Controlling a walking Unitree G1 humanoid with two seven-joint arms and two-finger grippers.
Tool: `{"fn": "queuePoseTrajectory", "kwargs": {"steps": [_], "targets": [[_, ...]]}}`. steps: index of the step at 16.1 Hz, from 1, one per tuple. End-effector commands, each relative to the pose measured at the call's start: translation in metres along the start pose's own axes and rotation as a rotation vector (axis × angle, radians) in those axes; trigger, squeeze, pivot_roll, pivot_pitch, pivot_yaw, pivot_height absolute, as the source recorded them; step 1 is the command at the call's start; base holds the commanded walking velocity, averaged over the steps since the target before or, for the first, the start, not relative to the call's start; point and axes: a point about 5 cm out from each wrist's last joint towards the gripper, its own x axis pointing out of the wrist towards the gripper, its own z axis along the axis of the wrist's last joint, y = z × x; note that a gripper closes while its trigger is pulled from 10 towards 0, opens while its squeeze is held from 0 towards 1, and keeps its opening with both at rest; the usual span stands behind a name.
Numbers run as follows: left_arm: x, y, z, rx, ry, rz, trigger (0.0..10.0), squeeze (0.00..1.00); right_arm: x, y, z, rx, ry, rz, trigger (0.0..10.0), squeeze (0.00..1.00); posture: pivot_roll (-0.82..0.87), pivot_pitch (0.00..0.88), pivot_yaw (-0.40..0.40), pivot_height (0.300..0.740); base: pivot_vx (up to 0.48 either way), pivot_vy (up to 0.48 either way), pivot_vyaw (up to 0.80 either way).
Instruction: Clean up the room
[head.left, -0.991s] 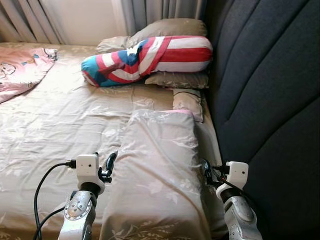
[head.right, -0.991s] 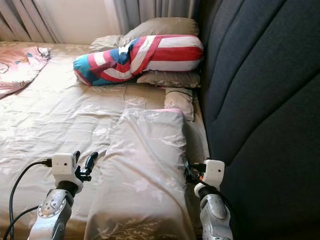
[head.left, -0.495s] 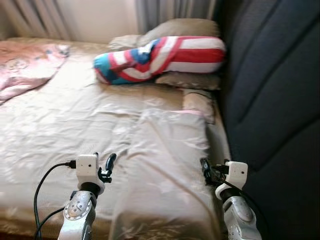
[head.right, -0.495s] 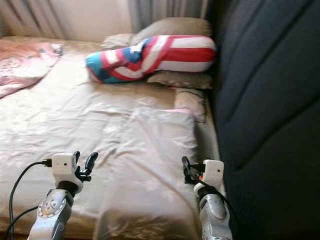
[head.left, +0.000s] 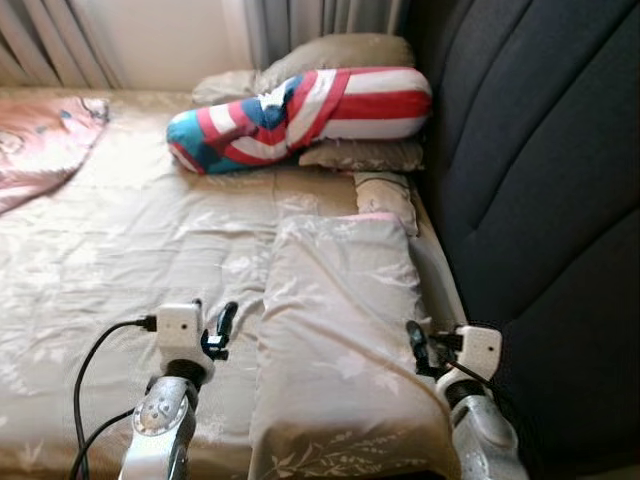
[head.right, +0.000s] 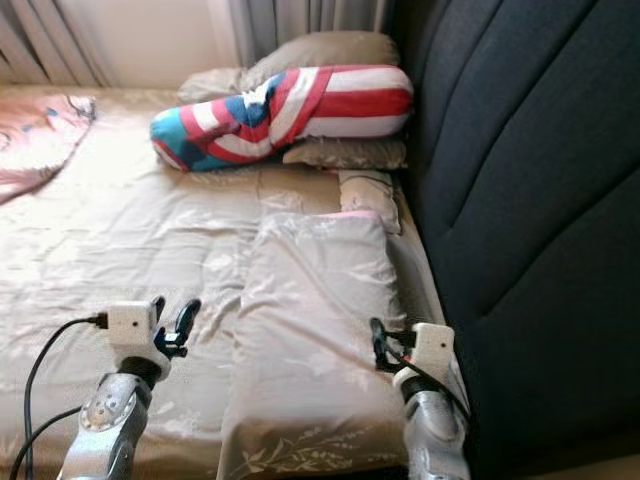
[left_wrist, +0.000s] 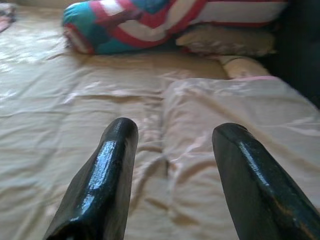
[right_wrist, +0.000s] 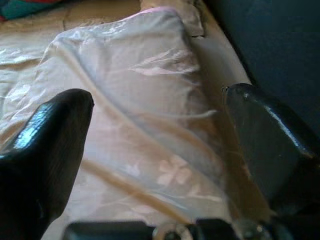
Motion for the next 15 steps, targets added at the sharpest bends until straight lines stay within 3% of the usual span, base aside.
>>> {"fn": "queuePoseTrajectory", "kwargs": {"steps": [1,15], "targets": [[-0.0034,0.0022,-0.0022,-0.004,0.009,0.006,10.0,0.00,0.0017,0.0032,0.0008,0.007,-0.001,0.004,10.0,0.00,0.05,0.100,-0.044,0.740,0.000,0.000,0.00],[-0.0053,0.0043,-0.0028,-0.003,0.020,0.013,10.0,0.00,0.0011,0.0008,0.0002,0.010,0.000,-0.009,10.0,0.00,0.05,0.108,-0.042,0.740,0.000,0.000,0.00]]}}
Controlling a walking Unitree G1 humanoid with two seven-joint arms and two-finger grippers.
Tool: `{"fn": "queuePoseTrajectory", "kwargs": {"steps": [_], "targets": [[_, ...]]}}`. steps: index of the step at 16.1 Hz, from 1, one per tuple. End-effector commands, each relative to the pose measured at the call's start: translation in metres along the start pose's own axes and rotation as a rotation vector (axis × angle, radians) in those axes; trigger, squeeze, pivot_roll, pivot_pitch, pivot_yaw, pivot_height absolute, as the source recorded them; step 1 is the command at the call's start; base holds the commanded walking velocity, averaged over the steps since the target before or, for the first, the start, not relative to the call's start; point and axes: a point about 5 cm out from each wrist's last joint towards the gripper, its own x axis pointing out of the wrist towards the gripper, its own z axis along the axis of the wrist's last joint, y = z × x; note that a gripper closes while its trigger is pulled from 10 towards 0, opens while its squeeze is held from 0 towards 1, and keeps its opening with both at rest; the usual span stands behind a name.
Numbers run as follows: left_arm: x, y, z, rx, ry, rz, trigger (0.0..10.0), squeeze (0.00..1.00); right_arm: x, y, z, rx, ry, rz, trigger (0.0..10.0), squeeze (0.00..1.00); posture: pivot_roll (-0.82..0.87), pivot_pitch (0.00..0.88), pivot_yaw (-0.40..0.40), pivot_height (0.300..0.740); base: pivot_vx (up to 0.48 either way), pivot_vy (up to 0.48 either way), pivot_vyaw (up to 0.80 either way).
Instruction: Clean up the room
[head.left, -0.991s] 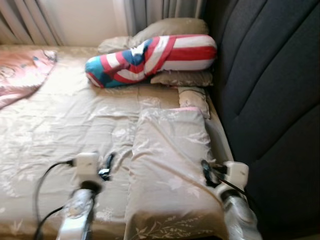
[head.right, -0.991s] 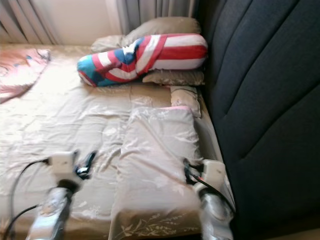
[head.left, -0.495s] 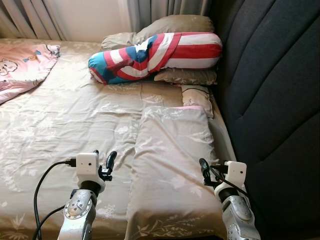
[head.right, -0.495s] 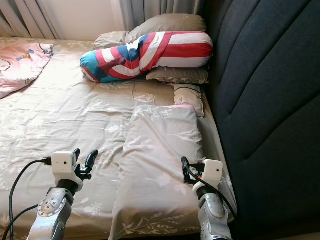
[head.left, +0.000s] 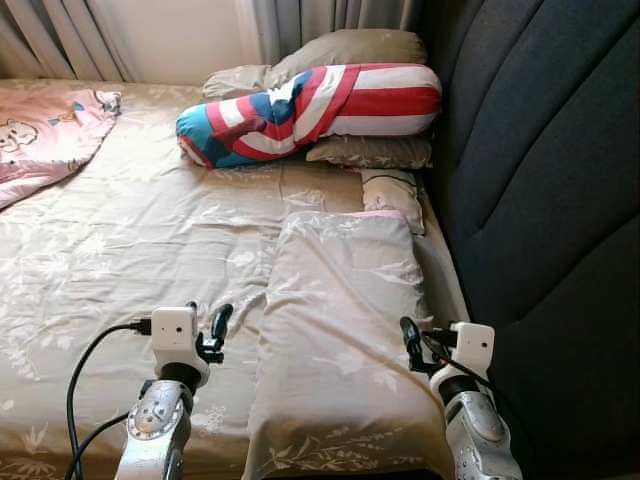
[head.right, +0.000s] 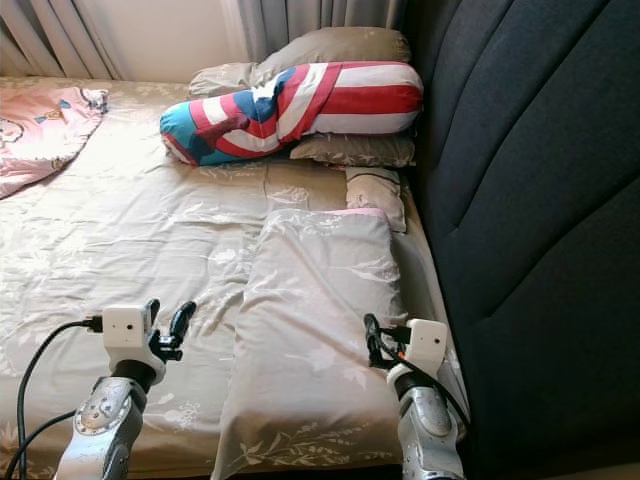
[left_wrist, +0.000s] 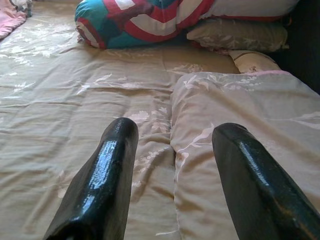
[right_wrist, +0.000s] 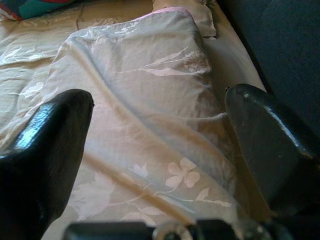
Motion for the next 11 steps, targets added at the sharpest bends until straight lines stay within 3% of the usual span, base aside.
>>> {"fn": "queuePoseTrajectory", "kwargs": {"steps": [1,11], "targets": [[-0.0022,0.0012,-0.0006,-0.006,0.010,0.003,10.0,0.00,-0.0015,-0.0039,-0.0019,0.006,0.007,-0.017,10.0,0.00,0.05,0.108,-0.042,0.740,0.000,0.000,0.00],[-0.0011,0.0015,0.0024,-0.001,0.000,-0.005,10.0,0.00,-0.0017,-0.0039,-0.0027,0.012,0.012,-0.026,10.0,0.00,0.05,0.109,-0.040,0.740,0.000,0.000,0.00]]}}
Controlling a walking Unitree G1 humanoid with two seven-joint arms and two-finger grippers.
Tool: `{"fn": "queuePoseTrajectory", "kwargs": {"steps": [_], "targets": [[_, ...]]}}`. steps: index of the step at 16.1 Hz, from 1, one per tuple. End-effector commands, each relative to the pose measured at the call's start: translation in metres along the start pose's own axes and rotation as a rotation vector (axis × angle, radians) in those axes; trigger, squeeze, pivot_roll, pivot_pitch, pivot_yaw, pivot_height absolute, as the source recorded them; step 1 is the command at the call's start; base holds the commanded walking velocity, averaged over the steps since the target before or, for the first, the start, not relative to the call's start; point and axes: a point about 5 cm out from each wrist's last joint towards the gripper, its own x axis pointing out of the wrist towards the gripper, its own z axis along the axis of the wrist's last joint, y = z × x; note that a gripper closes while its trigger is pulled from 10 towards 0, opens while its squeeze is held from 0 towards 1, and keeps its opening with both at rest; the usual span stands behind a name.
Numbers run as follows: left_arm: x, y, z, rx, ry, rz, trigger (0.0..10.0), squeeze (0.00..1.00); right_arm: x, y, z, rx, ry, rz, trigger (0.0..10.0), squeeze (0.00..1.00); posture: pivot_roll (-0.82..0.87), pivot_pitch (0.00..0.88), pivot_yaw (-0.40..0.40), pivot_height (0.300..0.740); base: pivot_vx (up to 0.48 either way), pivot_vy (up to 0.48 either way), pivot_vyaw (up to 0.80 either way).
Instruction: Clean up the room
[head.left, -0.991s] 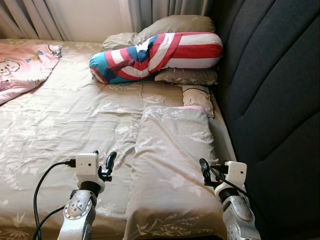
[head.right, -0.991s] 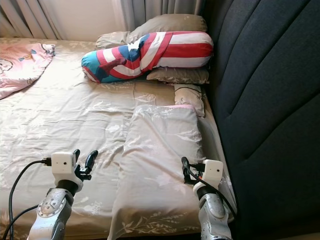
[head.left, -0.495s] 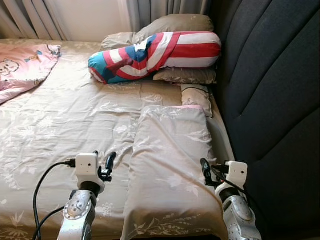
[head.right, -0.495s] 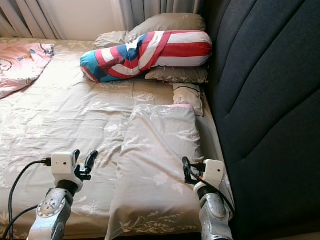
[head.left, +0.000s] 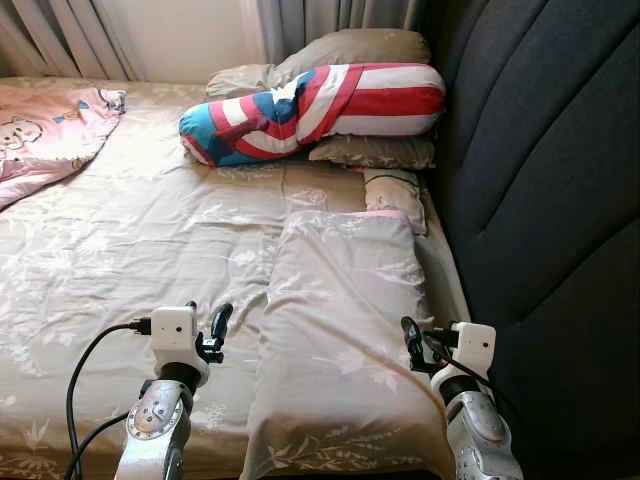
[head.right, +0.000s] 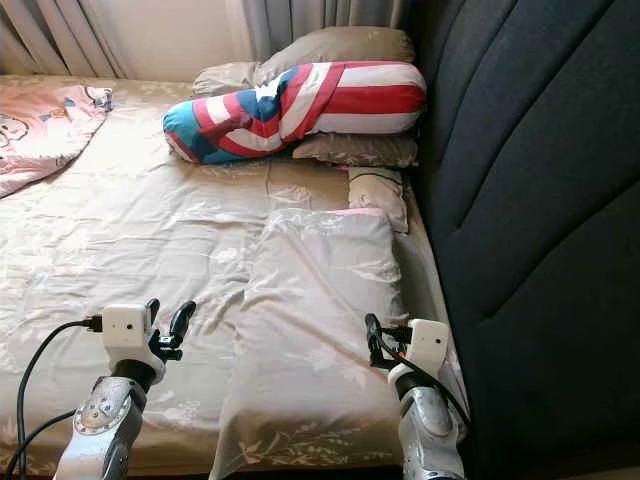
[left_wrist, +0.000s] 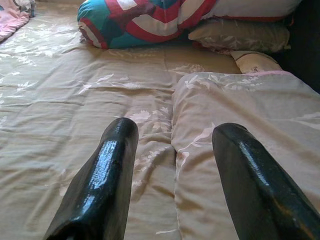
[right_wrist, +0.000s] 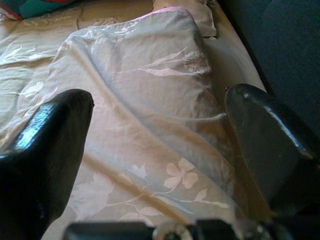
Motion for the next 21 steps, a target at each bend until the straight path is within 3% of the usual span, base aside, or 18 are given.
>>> {"fn": "queuePoseTrajectory", "kwargs": {"steps": [1,11,21], "targets": [[-0.0008,0.0012,0.0024,-0.002,0.000,-0.004,10.0,0.00,-0.0016,-0.0031,-0.0030,0.009,0.014,-0.021,10.0,0.00,0.05,0.109,-0.040,0.740,0.240,0.000,0.00],[0.0008,-0.0006,0.0036,-0.002,-0.003,-0.018,10.0,0.00,-0.0013,-0.0018,-0.0035,0.011,0.015,-0.016,10.0,0.00,0.05,0.097,-0.039,0.740,0.223,0.000,0.00],[0.0054,-0.0087,0.0090,-0.007,-0.004,-0.100,10.0,0.00,-0.0029,-0.0024,-0.0052,0.012,0.019,-0.018,10.0,0.00,0.06,0.114,-0.044,0.740,0.000,0.000,0.00]]}}
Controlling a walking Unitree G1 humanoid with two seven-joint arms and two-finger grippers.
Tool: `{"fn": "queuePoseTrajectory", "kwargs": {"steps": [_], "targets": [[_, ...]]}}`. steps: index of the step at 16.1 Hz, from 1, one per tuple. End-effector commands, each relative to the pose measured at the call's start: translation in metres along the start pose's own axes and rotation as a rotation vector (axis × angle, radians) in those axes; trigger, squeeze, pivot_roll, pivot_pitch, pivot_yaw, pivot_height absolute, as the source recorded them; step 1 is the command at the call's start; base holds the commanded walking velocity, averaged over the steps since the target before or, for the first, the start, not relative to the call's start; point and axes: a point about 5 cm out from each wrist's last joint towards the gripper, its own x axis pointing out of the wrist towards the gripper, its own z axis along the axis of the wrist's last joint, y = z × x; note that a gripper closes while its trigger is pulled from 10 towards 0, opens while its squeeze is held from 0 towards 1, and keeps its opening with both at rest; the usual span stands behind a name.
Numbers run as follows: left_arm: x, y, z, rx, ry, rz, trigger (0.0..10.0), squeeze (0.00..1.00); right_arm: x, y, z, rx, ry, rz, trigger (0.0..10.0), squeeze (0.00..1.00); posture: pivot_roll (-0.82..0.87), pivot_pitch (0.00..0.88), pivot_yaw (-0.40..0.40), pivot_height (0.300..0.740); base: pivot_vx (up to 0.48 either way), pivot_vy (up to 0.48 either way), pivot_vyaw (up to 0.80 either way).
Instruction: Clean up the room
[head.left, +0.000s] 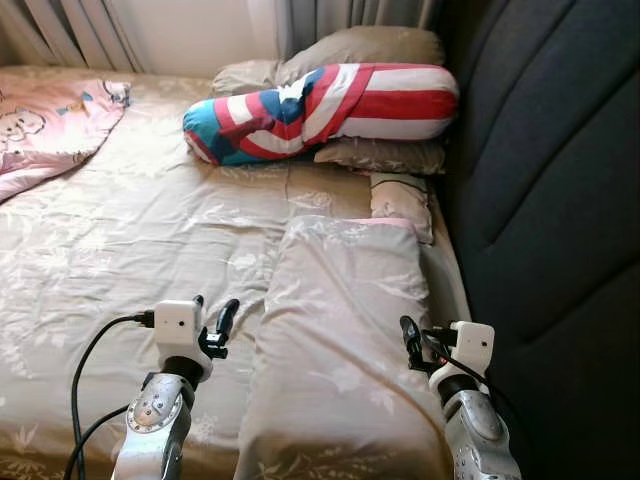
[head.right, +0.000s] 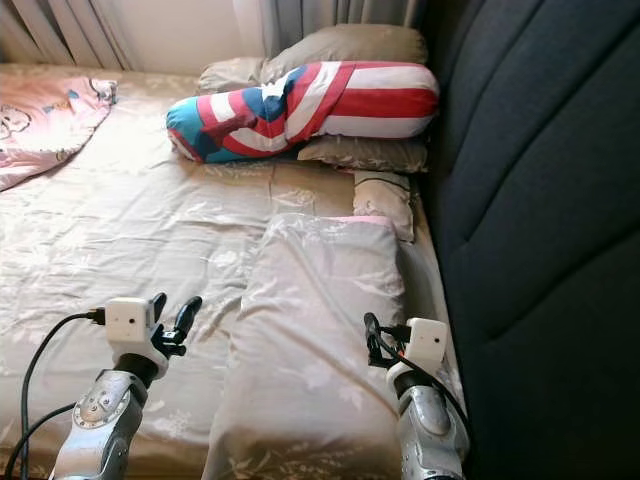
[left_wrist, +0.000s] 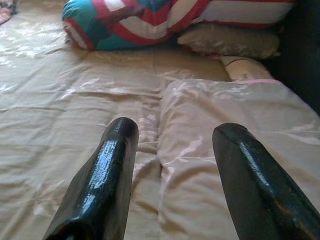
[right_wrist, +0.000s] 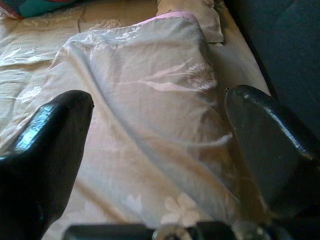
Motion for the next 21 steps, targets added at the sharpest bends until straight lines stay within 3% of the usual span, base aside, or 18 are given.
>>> {"fn": "queuePoseTrajectory", "kwargs": {"steps": [1,6,21], "targets": [[0.0033,-0.0032,0.0017,0.008,0.005,-0.024,10.0,0.00,-0.0033,-0.0041,-0.0039,0.003,0.013,-0.017,10.0,0.00,0.05,0.114,-0.043,0.740,0.000,0.000,0.00],[0.0065,-0.0093,0.0009,-0.004,-0.003,-0.013,10.0,0.00,-0.0035,-0.0063,0.0001,0.003,-0.015,-0.031,10.0,0.00,0.05,0.118,-0.042,0.740,0.000,0.000,0.00],[0.0055,-0.0030,-0.0026,-0.011,-0.002,0.041,10.0,0.00,-0.0014,-0.0096,0.0041,-0.011,-0.025,-0.034,10.0,0.00,0.04,0.105,-0.046,0.740,0.000,0.000,0.00]]}}
